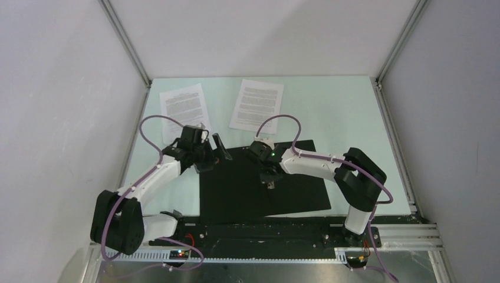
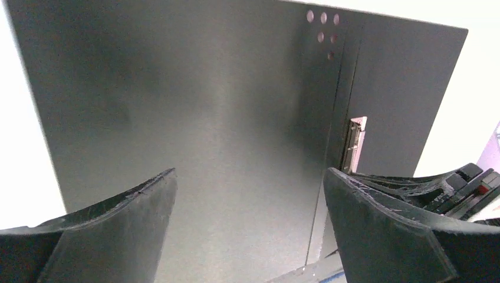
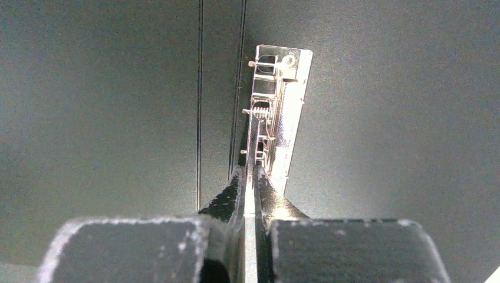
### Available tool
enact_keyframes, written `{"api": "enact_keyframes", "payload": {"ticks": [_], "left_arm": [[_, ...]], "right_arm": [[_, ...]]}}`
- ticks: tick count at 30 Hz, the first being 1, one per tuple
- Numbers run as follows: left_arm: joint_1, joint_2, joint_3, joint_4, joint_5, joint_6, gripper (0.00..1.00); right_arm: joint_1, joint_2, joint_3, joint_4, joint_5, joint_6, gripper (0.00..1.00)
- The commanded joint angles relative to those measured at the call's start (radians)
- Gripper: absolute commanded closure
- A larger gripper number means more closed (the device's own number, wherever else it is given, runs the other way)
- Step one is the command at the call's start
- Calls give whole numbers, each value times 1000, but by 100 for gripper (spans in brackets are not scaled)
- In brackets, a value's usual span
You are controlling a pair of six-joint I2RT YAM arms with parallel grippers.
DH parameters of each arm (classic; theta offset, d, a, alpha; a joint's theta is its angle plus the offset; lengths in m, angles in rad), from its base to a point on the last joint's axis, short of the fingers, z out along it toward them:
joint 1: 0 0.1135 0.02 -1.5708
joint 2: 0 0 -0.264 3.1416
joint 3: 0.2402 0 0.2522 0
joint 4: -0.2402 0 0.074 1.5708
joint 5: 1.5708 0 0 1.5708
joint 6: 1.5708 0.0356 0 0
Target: Put the files into the folder
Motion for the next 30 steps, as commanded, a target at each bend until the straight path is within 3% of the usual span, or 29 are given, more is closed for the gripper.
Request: {"api": "enact_keyframes", "payload": {"ticks": [1, 6, 11, 14, 16, 18, 22, 30], "left_arm": [[-52, 31, -23, 132, 67, -84, 2], [-111, 55, -64, 196, 73, -131, 2], [-124, 60, -129, 220, 29, -177, 5], [-124, 48, -170, 219, -25, -216, 5], [-125, 45, -196, 218, -49, -250, 4], [-125, 41, -216, 218, -68, -269, 4], [-123, 33, -231, 199, -103, -278, 4], [-123, 27, -237, 181, -128, -293, 3]], "right_arm": [[15, -3, 40, 51, -31, 39, 94], [26, -22, 13, 84, -60, 34, 86], [29, -66, -34, 141, -85, 35, 62], [29, -95, -42, 134, -70, 34, 58], [30, -112, -43, 115, -41, 35, 60], [29, -132, -50, 97, 0, 36, 75], [34, -156, -62, 66, 15, -2, 82], [65, -124, -60, 68, 5, -17, 81]]}}
